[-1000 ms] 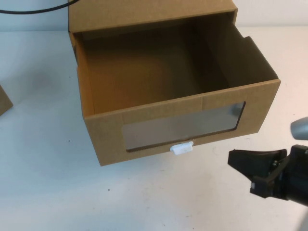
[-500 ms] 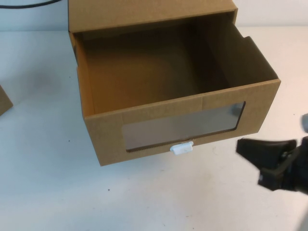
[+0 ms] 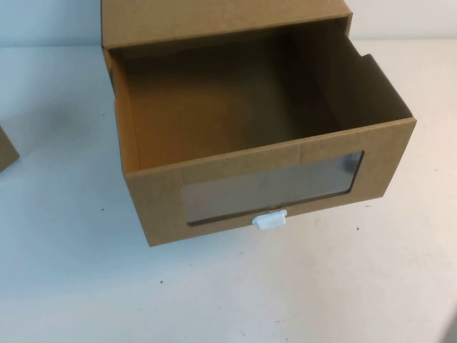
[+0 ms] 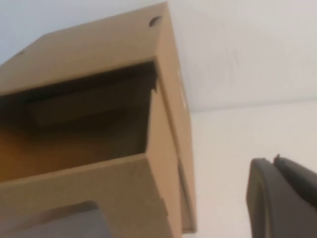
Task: Open the shoe box
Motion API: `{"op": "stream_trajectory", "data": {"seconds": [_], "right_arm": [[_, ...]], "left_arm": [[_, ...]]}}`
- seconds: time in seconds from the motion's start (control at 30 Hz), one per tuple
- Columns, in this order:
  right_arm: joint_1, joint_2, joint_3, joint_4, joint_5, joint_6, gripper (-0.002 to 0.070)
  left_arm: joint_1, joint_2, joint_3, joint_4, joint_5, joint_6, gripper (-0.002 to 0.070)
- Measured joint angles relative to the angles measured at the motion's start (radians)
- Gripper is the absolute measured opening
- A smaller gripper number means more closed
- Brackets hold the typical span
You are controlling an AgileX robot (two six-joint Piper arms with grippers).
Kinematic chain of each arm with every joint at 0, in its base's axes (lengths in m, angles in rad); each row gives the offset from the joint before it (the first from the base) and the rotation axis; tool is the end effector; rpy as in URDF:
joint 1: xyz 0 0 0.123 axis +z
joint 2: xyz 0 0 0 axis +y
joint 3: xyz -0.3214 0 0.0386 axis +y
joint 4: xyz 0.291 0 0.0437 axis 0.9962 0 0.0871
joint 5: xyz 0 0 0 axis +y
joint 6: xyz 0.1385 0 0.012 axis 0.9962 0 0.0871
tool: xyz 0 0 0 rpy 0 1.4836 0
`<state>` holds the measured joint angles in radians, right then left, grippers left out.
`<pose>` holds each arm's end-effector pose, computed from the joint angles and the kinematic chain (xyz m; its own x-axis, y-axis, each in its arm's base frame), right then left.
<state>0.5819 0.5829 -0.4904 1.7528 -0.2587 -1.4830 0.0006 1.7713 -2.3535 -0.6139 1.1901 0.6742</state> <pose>0.1705 0.0704 0.3416 -0.1305 0.2298 -0.9645 -0.2978 0.9188 0.2592 0.4268 -0.0741 0.5760 -0.1986 0.3430 -0.9181 0.6156 0.7726 0.1554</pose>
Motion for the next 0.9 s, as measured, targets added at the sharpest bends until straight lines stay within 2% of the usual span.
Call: {"op": "stream_trajectory", "data": {"seconds": [0.2,0.47,0.6,0.77,0.9], "right_arm": [[0.0,0.002,-0.025,0.0,-0.022,-0.093,-0.0018],[0.0,0.076,-0.113,0.0,-0.094,-0.226,-0.0018],[0.0,0.129,-0.159,0.0,-0.076,-0.252,-0.0018],[0.0,0.151,-0.169,0.0,-0.018,-0.258,-0.0018],[0.0,0.151,-0.169,0.0,0.017,-0.258,-0.0018]], "left_arm": [[0.0,-0.286,0.407,0.045,-0.152,0.022,-0.0006],[0.0,-0.751,1.137,0.04,-0.568,0.033,-0.0006],[0.0,-0.939,1.414,0.028,-0.69,0.033,-0.0006],[0.0,-1.109,1.64,0.028,-0.774,0.033,-0.0006],[0.0,-1.202,1.713,0.021,-0.772,0.027,-0.0006]]}}
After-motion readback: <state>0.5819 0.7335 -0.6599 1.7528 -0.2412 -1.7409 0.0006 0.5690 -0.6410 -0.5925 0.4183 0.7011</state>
